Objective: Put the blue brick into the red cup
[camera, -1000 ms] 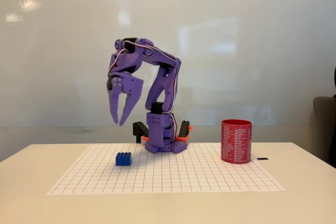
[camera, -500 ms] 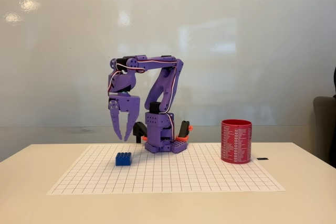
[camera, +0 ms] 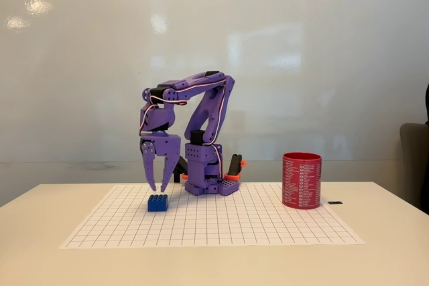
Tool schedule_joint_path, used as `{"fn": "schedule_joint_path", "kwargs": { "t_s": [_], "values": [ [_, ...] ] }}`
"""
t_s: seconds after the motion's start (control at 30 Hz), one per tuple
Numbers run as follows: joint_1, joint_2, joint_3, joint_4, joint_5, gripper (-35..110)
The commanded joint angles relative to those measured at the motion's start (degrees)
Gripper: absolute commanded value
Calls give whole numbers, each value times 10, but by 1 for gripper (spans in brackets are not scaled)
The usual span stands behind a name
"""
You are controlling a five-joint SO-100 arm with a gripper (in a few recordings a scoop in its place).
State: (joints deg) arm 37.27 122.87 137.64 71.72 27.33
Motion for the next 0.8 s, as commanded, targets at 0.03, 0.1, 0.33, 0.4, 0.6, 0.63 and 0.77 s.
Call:
{"fn": "schedule_joint_path", "kwargs": {
  "t_s": [0.03, 0.1, 0.33, 0.4, 0.6, 0.63, 0.77],
  "values": [
    [-15, 10, 23, 15, 21, 84],
    [-18, 6, 39, 4, 18, 84],
    [-10, -40, 51, -25, 11, 86],
    [-9, -55, 57, -41, 12, 86],
    [-6, -83, 76, -82, 11, 78],
    [-6, -84, 76, -83, 10, 72],
    [-5, -82, 71, -105, -14, 10]
  ]
}}
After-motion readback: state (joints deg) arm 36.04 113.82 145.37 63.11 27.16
